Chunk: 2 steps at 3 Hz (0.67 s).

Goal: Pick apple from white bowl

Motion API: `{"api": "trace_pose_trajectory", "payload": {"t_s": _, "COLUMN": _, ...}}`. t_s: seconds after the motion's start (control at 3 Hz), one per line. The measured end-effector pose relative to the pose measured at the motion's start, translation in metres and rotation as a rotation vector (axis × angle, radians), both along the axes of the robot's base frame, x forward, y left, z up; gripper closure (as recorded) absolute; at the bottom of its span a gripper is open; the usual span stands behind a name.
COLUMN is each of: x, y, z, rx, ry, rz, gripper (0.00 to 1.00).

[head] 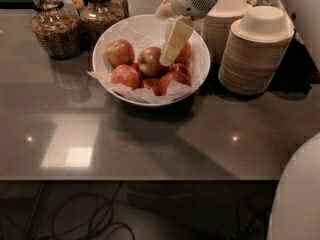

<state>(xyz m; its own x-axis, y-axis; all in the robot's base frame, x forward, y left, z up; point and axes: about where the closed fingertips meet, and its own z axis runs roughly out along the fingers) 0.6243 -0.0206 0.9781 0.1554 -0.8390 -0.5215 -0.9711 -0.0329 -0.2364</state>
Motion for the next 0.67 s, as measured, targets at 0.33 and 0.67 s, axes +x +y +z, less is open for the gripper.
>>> {"api": "trace_pose_trajectory", "payload": {"t_s": 0.33, "x": 0.0028, "y": 0.0033, "z": -0.013, "rx": -0.009, "ry": 0.02, "rz": 0.003, "gripper": 0.17}}
{"api": "trace_pose_trajectory", "payload": {"t_s": 0.67, "x": 0.0056, "y": 0.0061, "z": -0.0185, "rx": -0.014, "ry": 0.027, "rz": 0.007, "gripper": 0.28}}
